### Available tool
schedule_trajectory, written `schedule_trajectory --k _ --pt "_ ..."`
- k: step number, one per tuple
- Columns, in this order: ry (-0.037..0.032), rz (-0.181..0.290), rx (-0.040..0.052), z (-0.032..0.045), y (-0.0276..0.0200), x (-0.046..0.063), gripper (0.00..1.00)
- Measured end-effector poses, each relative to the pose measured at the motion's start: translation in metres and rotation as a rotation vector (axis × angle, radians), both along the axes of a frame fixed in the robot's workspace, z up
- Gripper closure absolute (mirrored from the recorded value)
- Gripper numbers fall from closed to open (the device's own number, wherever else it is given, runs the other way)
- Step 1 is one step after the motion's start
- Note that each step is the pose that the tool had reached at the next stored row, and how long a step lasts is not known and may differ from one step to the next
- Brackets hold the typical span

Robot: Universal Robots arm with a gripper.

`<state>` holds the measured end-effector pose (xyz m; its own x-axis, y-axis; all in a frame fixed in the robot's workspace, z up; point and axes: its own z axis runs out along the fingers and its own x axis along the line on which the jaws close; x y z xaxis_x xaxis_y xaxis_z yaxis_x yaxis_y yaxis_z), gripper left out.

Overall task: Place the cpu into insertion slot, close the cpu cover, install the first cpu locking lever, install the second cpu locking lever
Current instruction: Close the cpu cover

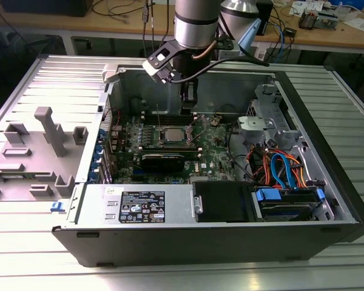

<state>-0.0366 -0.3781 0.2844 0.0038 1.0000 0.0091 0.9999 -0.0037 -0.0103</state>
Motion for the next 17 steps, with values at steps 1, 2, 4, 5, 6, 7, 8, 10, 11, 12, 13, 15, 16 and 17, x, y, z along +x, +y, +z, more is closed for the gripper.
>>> schedule_trajectory --k 1,2,4,5,6,7,8,10,11,12,13,15,16,17 --pt "-0.0001 0.0 0.0001 -0.0001 -0.0002 0.0 0.89" --pt "0.0 0.0 0.0001 -0.0001 -0.0003 0.0 0.89" --pt "0.0 0.0 -0.0001 -0.0001 -0.0004 0.002 0.89" --pt "0.0 0.001 0.0 -0.0002 -0.0005 0.005 0.89" --pt "0.0 0.001 0.0001 -0.0003 -0.0004 0.007 0.89" --pt "0.0 0.001 0.0 -0.0004 -0.0004 0.009 0.89" --pt "0.0 0.002 0.0 -0.0004 -0.0004 0.01 0.89" --pt "0.0 0.004 0.0 -0.0007 -0.0003 0.014 0.89" --pt "0.0 0.005 0.0 -0.0007 -0.0002 0.016 0.89" --pt "0.0 0.007 0.0 -0.0009 -0.0001 0.018 0.89" --pt "0.0 0.008 0.0 -0.001 -0.0001 0.02 0.89" --pt "0.0 0.011 0.0 -0.0012 0.0001 0.023 0.89" --pt "0.0 0.014 0.0 -0.0013 0.0003 0.025 0.89" --pt "0.0 0.016 0.0 -0.0014 0.0004 0.026 0.89"
